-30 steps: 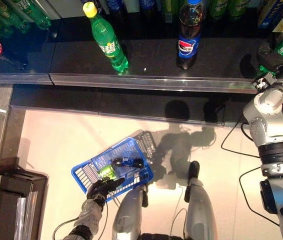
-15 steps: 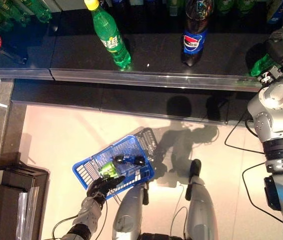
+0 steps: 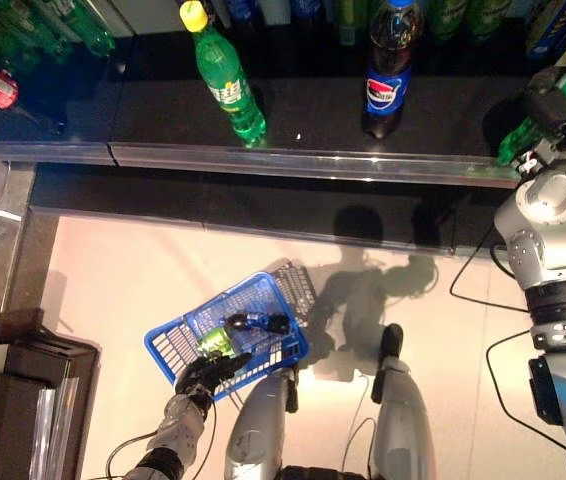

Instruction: Pick up the drink and place into the basket.

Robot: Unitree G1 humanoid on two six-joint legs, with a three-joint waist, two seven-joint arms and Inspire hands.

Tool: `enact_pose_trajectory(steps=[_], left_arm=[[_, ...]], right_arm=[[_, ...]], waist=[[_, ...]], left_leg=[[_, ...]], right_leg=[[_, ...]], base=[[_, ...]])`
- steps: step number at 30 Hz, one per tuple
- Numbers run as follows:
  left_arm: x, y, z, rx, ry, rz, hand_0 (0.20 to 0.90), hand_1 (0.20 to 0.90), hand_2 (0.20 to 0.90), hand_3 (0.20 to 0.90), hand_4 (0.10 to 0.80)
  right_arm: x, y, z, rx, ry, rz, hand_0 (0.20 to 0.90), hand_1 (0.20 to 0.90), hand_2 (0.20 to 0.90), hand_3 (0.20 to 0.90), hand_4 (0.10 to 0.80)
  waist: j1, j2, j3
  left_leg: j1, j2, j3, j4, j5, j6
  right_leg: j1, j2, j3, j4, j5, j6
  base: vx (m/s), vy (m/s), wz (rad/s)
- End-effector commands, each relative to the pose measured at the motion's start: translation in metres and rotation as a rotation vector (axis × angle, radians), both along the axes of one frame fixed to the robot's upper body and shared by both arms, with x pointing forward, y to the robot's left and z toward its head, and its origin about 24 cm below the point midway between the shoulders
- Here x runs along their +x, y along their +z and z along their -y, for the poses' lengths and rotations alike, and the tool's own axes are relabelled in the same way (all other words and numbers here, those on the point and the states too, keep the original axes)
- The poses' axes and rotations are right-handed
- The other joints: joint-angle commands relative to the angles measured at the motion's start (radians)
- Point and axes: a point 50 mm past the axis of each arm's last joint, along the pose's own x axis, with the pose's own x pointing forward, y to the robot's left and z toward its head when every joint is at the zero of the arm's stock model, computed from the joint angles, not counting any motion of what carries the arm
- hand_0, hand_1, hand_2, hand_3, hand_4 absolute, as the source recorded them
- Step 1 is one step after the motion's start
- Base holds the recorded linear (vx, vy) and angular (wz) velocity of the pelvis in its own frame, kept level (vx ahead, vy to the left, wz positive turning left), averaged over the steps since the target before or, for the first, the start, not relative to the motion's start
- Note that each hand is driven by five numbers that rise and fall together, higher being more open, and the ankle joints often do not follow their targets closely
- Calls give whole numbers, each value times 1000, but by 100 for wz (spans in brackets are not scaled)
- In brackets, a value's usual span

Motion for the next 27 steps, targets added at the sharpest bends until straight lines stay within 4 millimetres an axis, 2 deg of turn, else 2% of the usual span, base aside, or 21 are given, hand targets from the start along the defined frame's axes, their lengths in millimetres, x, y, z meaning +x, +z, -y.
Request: enact_pose_trajectory(steps=[1,10,13,18,23,24,27], left_arm=[[-29,-1,-21,-5,73,70,300,300,300,200,100],[-33,6,-23,-39,112,177,300,300,300,200,100],[-32,11,-25,-49,124,224,300,300,300,200,100],[-28,20,-24,-61,118,291,300,300,300,200,100],[-18,40,-25,-89,111,411,300,300,300,200,100],[-17,41,-24,-88,109,414,300,300,300,200,100],[-8,60,-19,-116,67,509,300,300,300,200,100]], right_arm=[[-54,101,-25,-306,90,475,300,300,300,200,100],[-69,68,-53,-410,314,446,300,300,300,200,100],[-73,51,-67,-382,449,414,300,300,300,200,100],[-79,29,-94,-332,699,374,300,300,300,200,100],[-89,8,-128,-302,990,342,300,300,300,200,100],[-89,7,-129,-301,995,341,300,300,300,200,100],[-92,-6,-147,-260,1131,303,300,300,300,200,100]], waist=[[-46,-21,-64],[-60,-49,-123],[-60,-67,-150],[-57,-76,-182],[-38,-83,-207],[-36,-83,-207],[-13,-88,-212]], left_leg=[[-68,39,-45,189,56,-5],[-15,50,-35,192,41,-6],[9,57,-33,190,29,-6],[47,64,-31,166,27,-9],[80,63,-36,129,21,-7],[82,64,-36,127,21,-7],[97,62,-49,104,21,-8]], right_leg=[[81,-18,-37,121,-157,-68],[146,-8,-29,115,-175,-72],[178,-1,-29,108,-182,-71],[219,7,-31,95,-190,-68],[255,10,-39,76,-194,-59],[257,10,-40,74,-194,-59],[277,9,-53,63,-193,-53]], base=[[36,50,1],[40,24,-2],[68,-14,0],[81,20,2],[41,23,7],[29,23,23],[15,18,17]])
